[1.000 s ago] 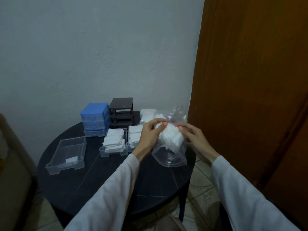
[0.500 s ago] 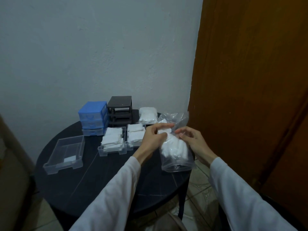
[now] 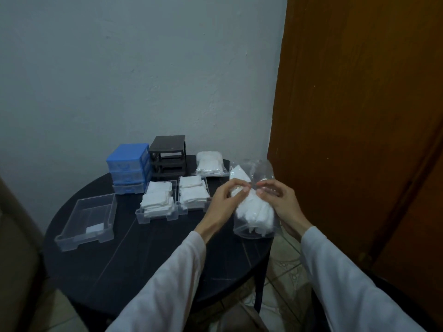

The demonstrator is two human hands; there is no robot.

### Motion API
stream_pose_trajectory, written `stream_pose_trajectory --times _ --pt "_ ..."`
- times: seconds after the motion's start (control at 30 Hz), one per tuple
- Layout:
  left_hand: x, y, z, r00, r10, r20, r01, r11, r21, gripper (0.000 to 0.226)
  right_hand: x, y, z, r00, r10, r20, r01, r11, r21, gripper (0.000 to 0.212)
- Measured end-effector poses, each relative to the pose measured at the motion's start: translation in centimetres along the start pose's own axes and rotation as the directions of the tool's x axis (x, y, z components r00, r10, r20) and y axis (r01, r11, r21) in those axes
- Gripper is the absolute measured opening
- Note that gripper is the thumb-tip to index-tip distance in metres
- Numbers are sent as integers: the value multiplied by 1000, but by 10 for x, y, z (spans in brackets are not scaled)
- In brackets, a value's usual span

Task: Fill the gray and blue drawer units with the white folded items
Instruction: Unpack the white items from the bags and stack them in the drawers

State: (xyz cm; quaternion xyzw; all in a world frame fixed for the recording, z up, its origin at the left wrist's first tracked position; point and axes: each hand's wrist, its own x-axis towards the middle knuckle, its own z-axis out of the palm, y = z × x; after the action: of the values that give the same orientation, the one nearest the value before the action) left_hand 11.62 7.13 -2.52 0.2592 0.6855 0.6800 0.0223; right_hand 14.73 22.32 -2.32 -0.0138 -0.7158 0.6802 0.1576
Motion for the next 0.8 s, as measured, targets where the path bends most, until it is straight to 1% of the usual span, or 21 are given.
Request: stream_pose_trajectory --times 0.03,0.1,0.2,0.27,0.37,0.43,0.5,0.6,0.63,0.7,0.73,0.8 --pt "0 -1 1 1000 -14 10 13 1000 11 7 0 0 0 1000 -9 -17 9 1000 5 17" --pt "1 -3 1 999 -42 -29 42 999 13 9 1 2 0 1000 -9 -24 9 1000 -20 16" --pt "7 -9 3 990 -79 -116 80 997 1 10 1 6 -3 1000 17 25 -15 999 -50 18" --pt "8 -14 7 987 -85 -137 90 995 31 6 1 11 -5 998 7 57 -3 998 -69 19" --pt "7 -23 13 989 -91 -112 100 992 75 8 2 19 -12 1000 9 29 -5 992 -127 18" --pt "5 -24 16 994 -81 -77 90 990 112 12 4 24 -15 1000 24 -9 -25 991 -129 16" --pt "2 -24 18 994 -68 -82 82 979 184 17 8 29 -15 998 49 -39 -54 990 -131 15" --pt "-4 -22 18 991 -6 -131 55 925 377 26 13 33 -11 996 76 -55 -82 987 -136 13" --pt "-6 -22 17 994 34 -106 12 911 413 27 15 33 -10 996 81 -46 -87 986 -140 13" --pt "-10 -20 16 998 65 6 -62 909 411 23 16 34 -9 996 84 -27 -88 980 -181 17" --pt "-12 -19 16 996 60 59 -78 915 395 23 16 34 -9 995 92 -31 -96 971 -219 19" --pt "-14 -18 18 994 37 99 -71 927 369 23 16 36 -10 992 93 -86 -117 933 -340 20"
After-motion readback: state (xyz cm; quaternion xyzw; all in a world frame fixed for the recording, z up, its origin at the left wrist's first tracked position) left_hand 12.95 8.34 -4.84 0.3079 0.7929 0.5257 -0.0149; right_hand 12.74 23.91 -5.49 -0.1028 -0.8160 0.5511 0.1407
